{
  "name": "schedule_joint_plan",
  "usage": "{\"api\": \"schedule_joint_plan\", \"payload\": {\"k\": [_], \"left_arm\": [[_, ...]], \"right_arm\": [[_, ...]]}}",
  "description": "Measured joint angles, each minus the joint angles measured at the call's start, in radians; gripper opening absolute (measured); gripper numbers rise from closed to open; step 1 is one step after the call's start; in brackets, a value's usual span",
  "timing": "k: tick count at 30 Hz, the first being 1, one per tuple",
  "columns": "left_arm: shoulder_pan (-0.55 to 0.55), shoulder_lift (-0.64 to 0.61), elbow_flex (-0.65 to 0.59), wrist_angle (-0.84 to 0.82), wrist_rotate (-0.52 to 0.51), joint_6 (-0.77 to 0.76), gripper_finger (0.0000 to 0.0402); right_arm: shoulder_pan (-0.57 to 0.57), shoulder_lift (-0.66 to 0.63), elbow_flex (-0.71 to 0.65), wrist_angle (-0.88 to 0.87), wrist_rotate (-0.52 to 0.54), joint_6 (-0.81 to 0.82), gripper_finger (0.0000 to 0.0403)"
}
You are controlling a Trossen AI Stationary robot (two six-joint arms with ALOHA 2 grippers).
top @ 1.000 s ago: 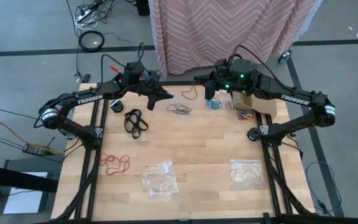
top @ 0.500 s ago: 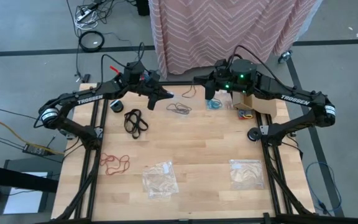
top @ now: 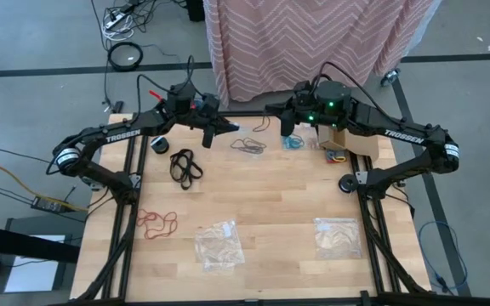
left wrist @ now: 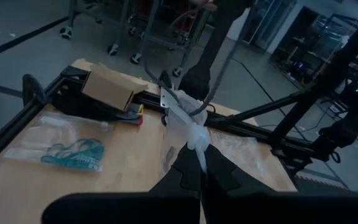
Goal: Sort rubber bands
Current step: Put the black rubber band into the bottom center transparent zip bag
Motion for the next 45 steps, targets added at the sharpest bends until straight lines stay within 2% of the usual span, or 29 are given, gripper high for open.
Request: {"api": "schedule_joint_plan", "payload": {"k": [13, 21, 27, 34, 37, 41, 45], "left_arm": [[0.000, 0.000, 0.000, 0.028, -0.008, -0.008, 0.0000], [0.000, 0.000, 0.000, 0.187, -0.029, -0.099, 0.0000], [-0.001, 0.000, 0.000, 0.214, -0.021, -0.130, 0.0000], [-0.017, 0.000, 0.000, 0.218, -0.015, -0.130, 0.0000], [-0.019, 0.000, 0.000, 0.209, -0.015, -0.129, 0.0000], [-0.019, -0.001, 0.000, 0.156, -0.015, -0.105, 0.0000], [-0.019, -0.001, 0.000, 0.129, -0.015, -0.098, 0.0000]], "right_arm": [[0.000, 0.000, 0.000, 0.000, 0.000, 0.000, 0.0000], [0.000, 0.000, 0.000, -0.011, -0.025, 0.009, 0.0000], [0.000, 0.002, 0.000, -0.063, -0.034, 0.025, 0.0000], [0.010, 0.072, 0.001, -0.059, -0.074, 0.038, 0.0000], [0.033, 0.108, 0.001, -0.018, -0.047, 0.012, 0.0000], [0.042, 0.138, 0.076, -0.021, -0.030, -0.042, 0.0000], [0.025, 0.161, 0.202, -0.231, -0.023, -0.105, 0.0000]]}}
